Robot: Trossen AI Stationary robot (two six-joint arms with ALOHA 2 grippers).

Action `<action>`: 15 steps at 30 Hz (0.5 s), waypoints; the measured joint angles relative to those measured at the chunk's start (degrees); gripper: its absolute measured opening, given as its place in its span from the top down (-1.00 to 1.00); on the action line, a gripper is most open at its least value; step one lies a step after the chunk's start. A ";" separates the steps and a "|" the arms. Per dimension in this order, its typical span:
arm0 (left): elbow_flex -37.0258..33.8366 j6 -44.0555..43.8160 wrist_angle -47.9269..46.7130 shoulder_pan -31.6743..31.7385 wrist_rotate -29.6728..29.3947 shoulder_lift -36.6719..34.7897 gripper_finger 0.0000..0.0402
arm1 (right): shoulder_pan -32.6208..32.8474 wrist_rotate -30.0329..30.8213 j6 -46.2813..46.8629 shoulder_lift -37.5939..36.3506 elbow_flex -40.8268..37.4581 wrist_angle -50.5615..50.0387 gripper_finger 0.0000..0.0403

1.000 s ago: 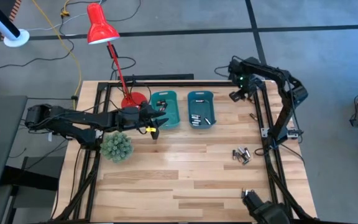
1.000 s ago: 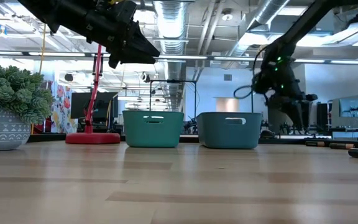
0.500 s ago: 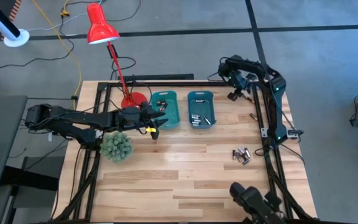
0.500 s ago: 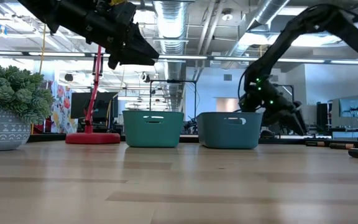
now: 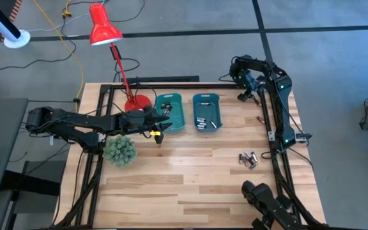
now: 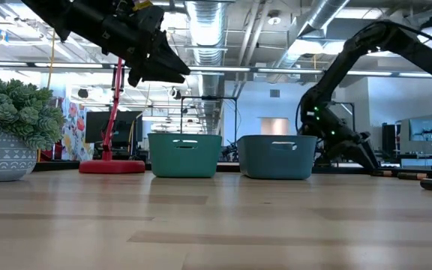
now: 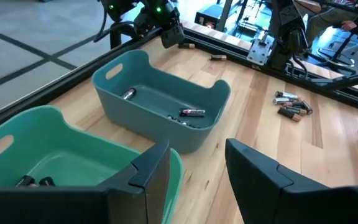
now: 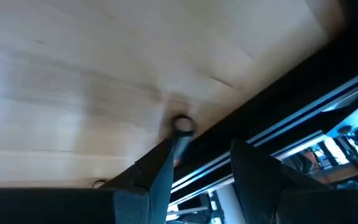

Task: Sort batteries
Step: Put the black battery into the green bin

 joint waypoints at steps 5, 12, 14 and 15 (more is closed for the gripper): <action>0.00 0.09 -0.35 0.44 -0.41 0.00 0.25 | -0.14 -1.43 -0.76 -0.04 -2.04 0.01 0.13; 0.00 0.07 -0.33 1.44 -0.48 0.00 0.25 | -0.62 -0.96 -2.93 -0.06 -2.52 0.18 0.13; 0.00 0.02 -0.32 1.46 -0.53 0.00 0.25 | -0.72 -1.32 -3.59 -0.07 -2.54 0.09 0.13; 0.00 0.02 -0.31 1.46 -0.54 0.00 0.25 | -0.80 -1.36 -4.04 -0.07 -2.67 0.11 0.13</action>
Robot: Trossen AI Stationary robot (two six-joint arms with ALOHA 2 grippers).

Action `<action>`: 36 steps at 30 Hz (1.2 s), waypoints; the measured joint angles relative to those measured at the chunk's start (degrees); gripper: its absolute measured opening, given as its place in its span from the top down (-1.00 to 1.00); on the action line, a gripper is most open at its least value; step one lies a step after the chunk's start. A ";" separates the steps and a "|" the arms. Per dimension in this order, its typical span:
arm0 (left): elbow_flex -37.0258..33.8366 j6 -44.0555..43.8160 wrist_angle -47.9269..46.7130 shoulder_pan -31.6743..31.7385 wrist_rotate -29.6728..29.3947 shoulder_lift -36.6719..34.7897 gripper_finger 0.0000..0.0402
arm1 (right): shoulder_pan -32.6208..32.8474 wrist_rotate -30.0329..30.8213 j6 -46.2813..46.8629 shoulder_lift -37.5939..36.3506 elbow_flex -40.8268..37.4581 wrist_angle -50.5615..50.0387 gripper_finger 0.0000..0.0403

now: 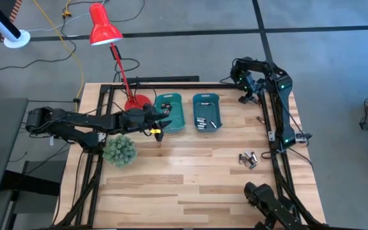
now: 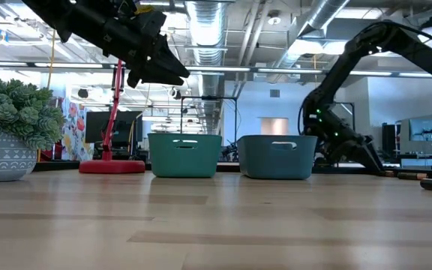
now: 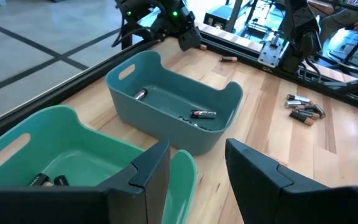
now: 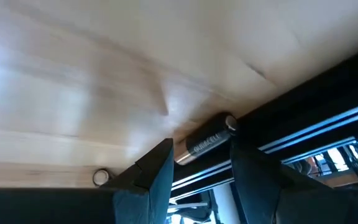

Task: Sort batteries
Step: Put the black battery into the green bin

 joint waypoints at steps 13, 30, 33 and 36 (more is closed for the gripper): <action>0.00 -0.76 0.09 0.00 0.02 0.00 0.25 | -0.43 -1.74 -10.41 -0.20 -4.15 3.35 0.13; 0.00 -0.15 0.09 0.00 0.02 0.00 0.25 | 0.84 -1.50 -12.16 -0.22 -3.71 5.72 0.89; 0.00 -0.13 0.09 0.00 0.02 0.00 0.25 | 1.23 -1.20 -12.55 -0.22 -3.70 5.69 0.91; 0.00 -0.13 0.09 -0.01 0.03 0.00 0.25 | 1.36 -1.16 -11.92 -0.07 -2.96 4.93 0.91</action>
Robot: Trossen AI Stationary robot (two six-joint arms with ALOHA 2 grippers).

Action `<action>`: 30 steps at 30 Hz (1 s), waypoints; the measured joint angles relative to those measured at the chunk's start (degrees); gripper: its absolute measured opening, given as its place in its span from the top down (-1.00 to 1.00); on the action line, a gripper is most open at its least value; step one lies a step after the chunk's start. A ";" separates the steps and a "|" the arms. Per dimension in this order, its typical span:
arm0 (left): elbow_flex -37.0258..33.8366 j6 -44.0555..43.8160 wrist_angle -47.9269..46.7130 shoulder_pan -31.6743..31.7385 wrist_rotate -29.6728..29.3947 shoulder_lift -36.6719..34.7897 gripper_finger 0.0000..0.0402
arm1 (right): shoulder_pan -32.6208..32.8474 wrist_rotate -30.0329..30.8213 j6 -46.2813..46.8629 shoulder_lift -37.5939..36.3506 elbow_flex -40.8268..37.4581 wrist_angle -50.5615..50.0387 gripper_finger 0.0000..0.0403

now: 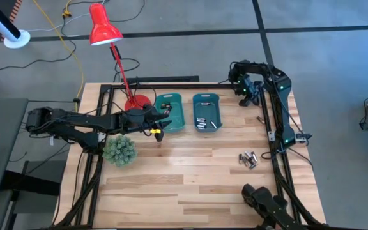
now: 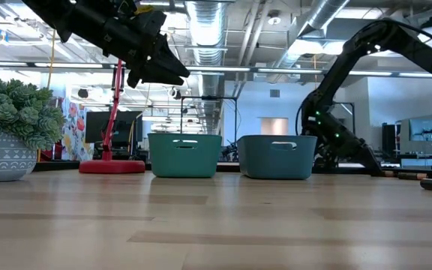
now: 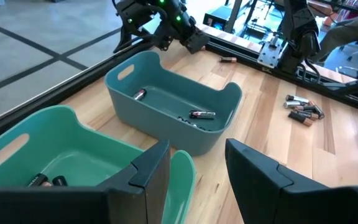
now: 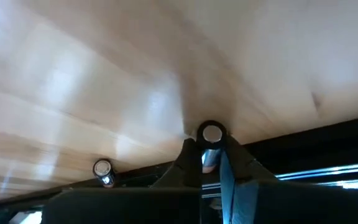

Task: Sort batteries
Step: Put the black battery into the green bin

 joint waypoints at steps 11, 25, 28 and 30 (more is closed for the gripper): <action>0.00 0.24 -0.01 0.01 0.01 0.00 0.25 | 0.00 -0.23 3.75 -7.11 2.22 0.47 0.98; 0.00 0.11 0.00 0.03 0.02 0.00 0.25 | 0.66 -6.47 7.23 -13.05 1.67 -2.76 0.99; 0.00 -0.04 0.00 0.03 0.03 0.00 0.25 | 0.93 -6.47 5.30 -13.05 0.81 -1.10 1.00; 0.00 -0.08 0.00 0.03 0.03 0.00 0.25 | 1.13 -6.49 3.67 -13.05 0.46 0.35 0.97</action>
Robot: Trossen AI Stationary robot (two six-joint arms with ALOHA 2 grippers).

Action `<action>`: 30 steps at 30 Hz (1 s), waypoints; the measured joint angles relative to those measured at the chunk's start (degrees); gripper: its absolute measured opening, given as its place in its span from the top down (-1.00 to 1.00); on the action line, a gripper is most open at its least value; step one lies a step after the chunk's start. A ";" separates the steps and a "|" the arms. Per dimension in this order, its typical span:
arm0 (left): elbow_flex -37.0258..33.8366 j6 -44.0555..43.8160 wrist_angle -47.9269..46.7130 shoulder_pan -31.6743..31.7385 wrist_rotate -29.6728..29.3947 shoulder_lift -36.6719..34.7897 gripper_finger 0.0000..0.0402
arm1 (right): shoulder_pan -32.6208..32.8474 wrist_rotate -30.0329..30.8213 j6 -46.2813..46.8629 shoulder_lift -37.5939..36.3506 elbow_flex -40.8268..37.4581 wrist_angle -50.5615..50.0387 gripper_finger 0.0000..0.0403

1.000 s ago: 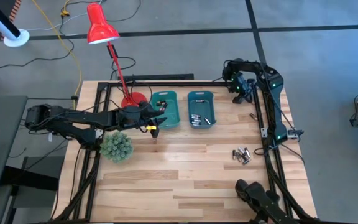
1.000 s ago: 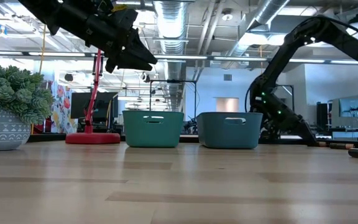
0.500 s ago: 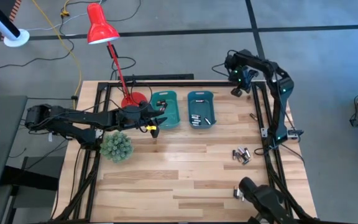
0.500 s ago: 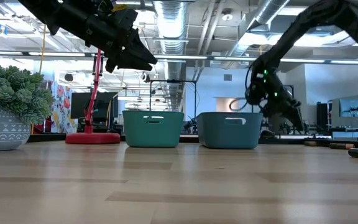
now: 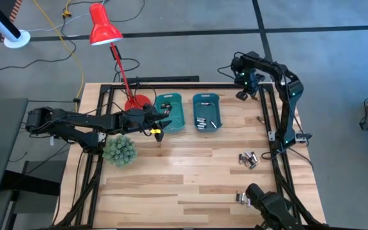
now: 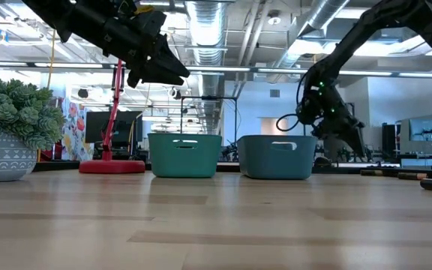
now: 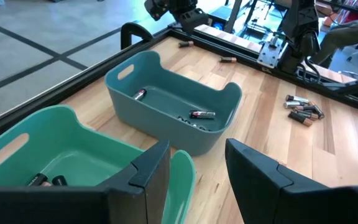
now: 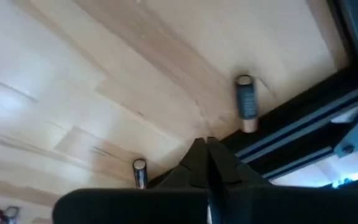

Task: Sort batteries
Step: Put the black battery into the green bin

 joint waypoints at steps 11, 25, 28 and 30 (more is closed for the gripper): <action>0.00 -0.31 0.00 0.00 0.02 0.00 0.25 | -1.55 0.04 -1.84 0.00 -0.03 7.54 0.36; 0.00 -0.31 -0.02 0.00 0.02 0.00 0.25 | -2.97 3.48 -2.94 1.84 -0.03 9.86 0.02; 0.00 -0.31 -0.02 0.01 0.02 0.00 0.25 | -1.95 8.79 -2.91 4.72 -0.01 7.24 0.02; 0.00 -0.36 0.00 0.02 0.02 0.00 0.25 | -1.34 11.22 -2.53 6.72 -0.01 6.12 0.02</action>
